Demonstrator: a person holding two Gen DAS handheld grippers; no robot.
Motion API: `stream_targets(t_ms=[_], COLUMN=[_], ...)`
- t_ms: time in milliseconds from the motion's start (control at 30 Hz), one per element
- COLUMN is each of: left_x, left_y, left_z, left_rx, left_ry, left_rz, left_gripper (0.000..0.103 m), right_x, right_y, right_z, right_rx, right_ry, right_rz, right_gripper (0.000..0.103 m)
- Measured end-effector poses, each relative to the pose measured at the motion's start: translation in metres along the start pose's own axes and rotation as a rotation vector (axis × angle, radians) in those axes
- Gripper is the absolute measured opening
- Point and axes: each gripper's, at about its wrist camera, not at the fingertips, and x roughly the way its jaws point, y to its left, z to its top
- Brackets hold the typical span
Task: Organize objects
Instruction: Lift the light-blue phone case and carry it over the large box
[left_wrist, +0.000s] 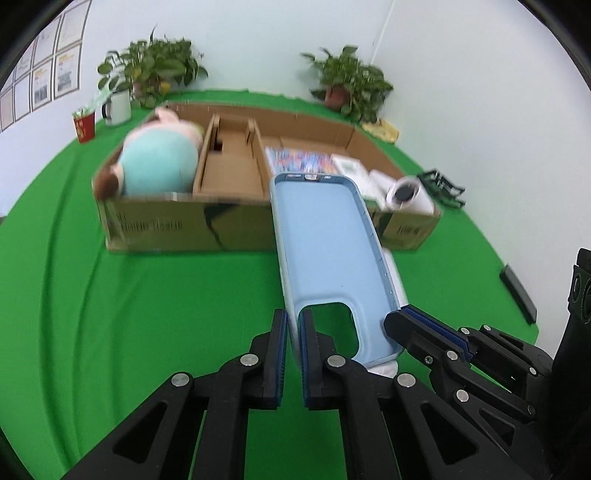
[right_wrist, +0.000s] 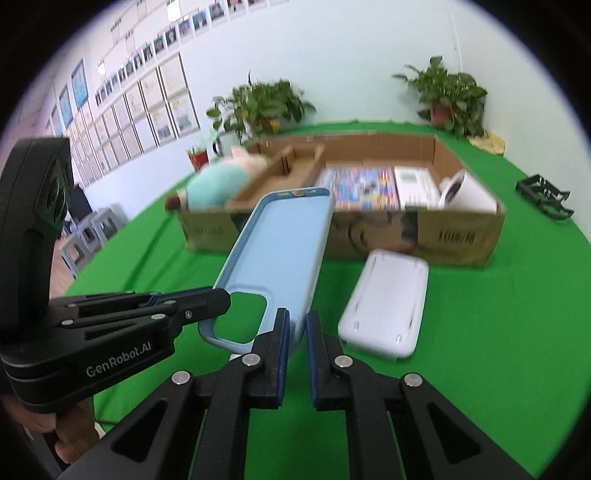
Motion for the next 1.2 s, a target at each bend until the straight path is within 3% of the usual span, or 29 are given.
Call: stream_targets(t_ms=[367, 700, 967, 1200], left_x=[-0.003, 0.034, 0.097, 0.161], left_y=[-0.022, -0.024, -0.019, -0.005], left_z=[0.082, 0.175, 0.217, 0.225], left_rx=[0.046, 0.078, 0.080, 0.047], left_ry=[-0.108, -0.106, -0.020, 0.087], left_rz=[-0.005, 0.038, 0.063, 0.060], left_gripper=[0.003, 0.003, 0.003, 0.003], right_x=[-0.003, 0.031, 0.079, 0.138], right_y=[-0.014, -0.045, -0.071, -0.095], right_z=[0.061, 0.125, 0.150, 0.142], right_rx=[-0.035, 0.003, 0.053, 0.119], right_ry=[-0.107, -0.140, -0.048, 0.131], right_rz=[-0.025, -0.004, 0.006, 0.037], right_gripper=[0.008, 0.008, 0.008, 0.007])
